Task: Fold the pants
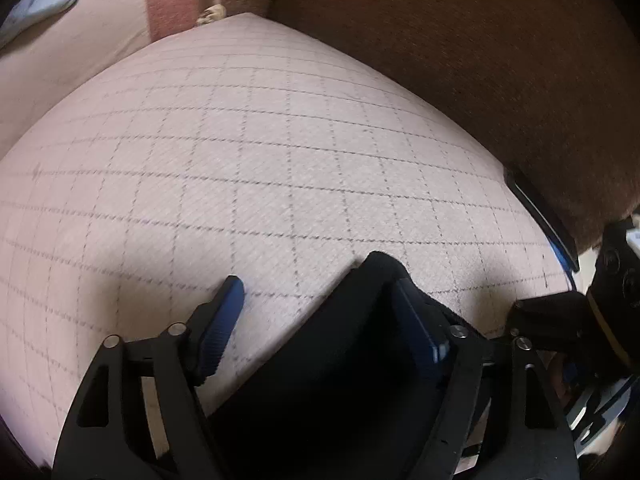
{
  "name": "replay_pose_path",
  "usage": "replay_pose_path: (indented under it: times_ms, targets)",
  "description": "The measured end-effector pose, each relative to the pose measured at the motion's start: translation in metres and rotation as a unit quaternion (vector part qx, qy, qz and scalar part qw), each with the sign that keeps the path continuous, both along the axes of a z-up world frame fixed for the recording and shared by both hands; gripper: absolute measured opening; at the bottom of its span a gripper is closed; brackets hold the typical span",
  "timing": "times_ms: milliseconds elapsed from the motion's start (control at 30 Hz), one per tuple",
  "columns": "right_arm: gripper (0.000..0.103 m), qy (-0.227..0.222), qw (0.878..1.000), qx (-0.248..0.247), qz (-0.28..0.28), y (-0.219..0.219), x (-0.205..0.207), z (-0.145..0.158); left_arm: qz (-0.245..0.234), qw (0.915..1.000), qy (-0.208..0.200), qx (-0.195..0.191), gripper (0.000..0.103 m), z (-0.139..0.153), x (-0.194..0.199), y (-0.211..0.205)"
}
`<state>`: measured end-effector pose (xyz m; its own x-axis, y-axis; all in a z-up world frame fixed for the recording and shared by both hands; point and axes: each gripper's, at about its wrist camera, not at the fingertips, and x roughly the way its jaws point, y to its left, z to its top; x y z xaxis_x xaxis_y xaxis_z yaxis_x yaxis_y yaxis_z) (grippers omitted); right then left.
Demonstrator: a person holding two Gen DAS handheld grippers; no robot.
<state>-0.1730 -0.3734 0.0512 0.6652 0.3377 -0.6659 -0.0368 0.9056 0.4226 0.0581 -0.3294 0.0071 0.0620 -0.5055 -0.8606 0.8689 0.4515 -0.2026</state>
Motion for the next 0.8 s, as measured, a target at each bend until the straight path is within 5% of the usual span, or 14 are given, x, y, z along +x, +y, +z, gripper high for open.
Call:
replay_pose_path:
  times_ms: [100,167,233,300,400,567,800]
  targets:
    - [0.044,-0.004,1.0,-0.001,0.0,-0.001,0.005,-0.001,-0.029,0.9988,-0.04,0.001,0.079,-0.006,-0.01,-0.012]
    - [0.023,-0.002,1.0,0.0,-0.019,-0.004,0.009,-0.004,-0.035,0.9983,-0.046,0.0,0.075,-0.007,-0.012,-0.017]
    - [0.018,0.0,0.999,0.021,-0.027,-0.009,0.012,-0.005,-0.043,0.9982,-0.038,-0.015,0.056,-0.006,-0.011,-0.018]
    - [0.017,-0.001,1.0,0.014,-0.026,-0.008,0.012,-0.002,-0.056,0.9977,-0.019,-0.034,0.025,-0.004,-0.015,-0.011]
    - [0.015,-0.008,0.999,-0.021,-0.024,0.002,0.012,0.01,-0.056,0.9972,-0.019,-0.046,0.015,0.0,-0.02,-0.006]
    - [0.014,-0.035,0.999,-0.036,-0.016,0.014,0.017,0.042,-0.018,0.9922,0.005,-0.123,0.013,0.031,-0.012,0.035]
    - [0.014,-0.092,0.993,-0.062,0.037,0.075,0.042,0.094,0.049,0.9789,-0.028,-0.196,0.013,0.091,-0.009,0.126]
